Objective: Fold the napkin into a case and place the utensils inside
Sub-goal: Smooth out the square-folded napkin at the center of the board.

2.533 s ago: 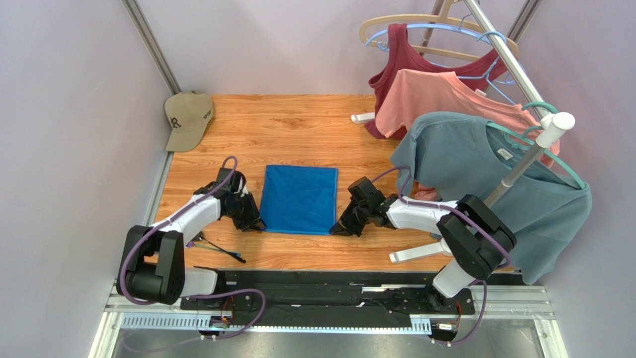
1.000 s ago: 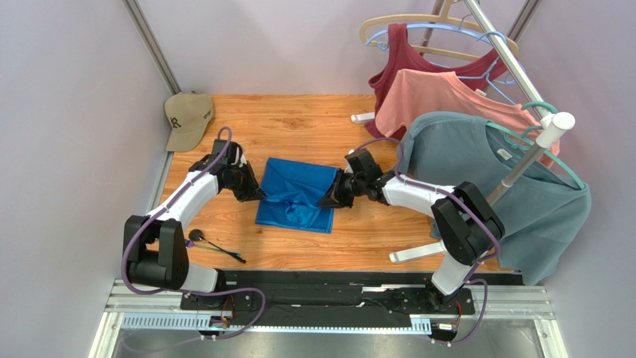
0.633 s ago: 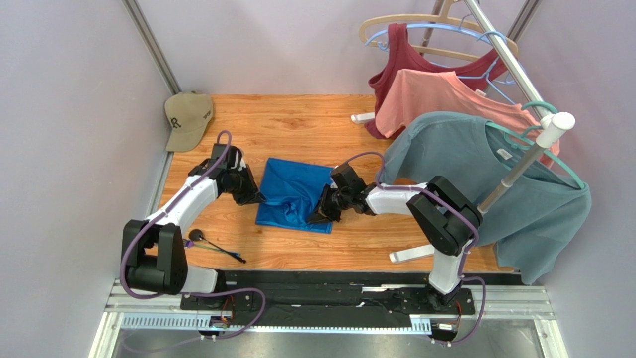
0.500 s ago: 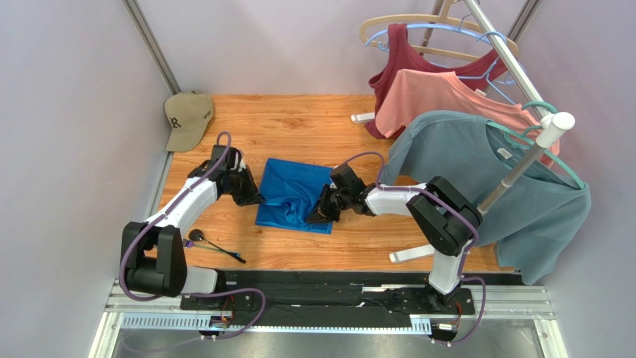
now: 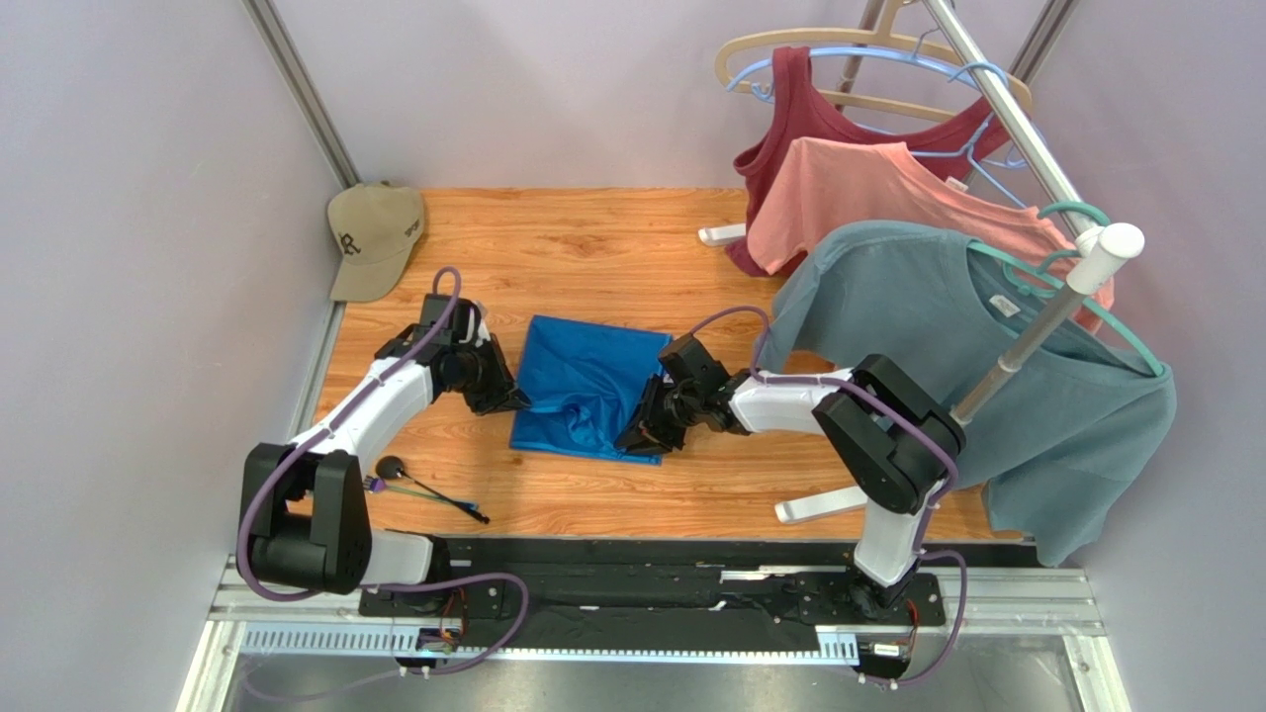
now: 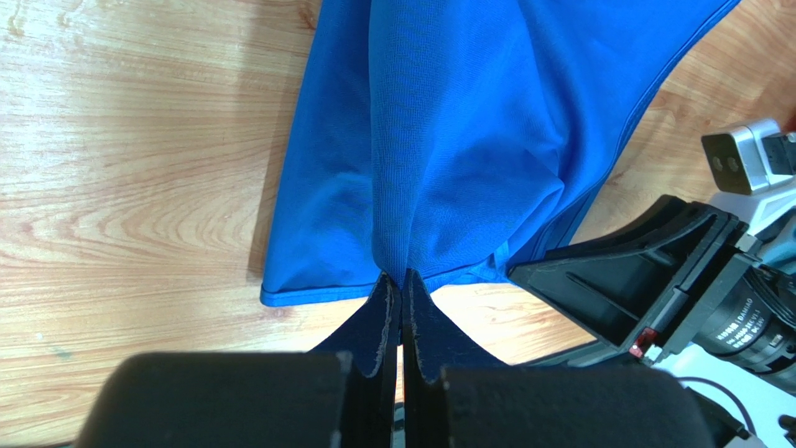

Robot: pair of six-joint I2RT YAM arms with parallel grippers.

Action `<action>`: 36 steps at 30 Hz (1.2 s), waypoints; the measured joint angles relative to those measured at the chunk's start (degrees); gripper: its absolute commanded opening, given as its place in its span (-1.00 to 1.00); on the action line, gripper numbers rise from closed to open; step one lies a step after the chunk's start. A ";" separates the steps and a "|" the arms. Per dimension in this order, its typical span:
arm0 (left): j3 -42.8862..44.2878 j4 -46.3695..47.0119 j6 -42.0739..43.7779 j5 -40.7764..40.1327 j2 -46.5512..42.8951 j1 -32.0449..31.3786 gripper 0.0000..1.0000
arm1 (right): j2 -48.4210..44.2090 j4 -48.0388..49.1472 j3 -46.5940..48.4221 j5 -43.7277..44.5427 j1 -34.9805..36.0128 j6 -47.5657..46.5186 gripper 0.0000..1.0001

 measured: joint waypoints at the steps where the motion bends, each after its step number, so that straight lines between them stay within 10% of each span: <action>1: -0.17 0.11 0.00 0.04 -0.07 0.00 -1.00 | -0.37 -0.37 -0.15 0.28 0.02 -0.13 -0.43; 20: -3.98 0.79 -0.48 0.44 -3.74 0.00 -1.00 | -1.20 -0.59 -1.16 2.16 0.83 1.57 -0.31; 36: -8.79 3.58 -2.19 2.03 -6.54 -0.02 -1.00 | 4.02 -23.41 15.96 22.29 10.19 2.40 -0.36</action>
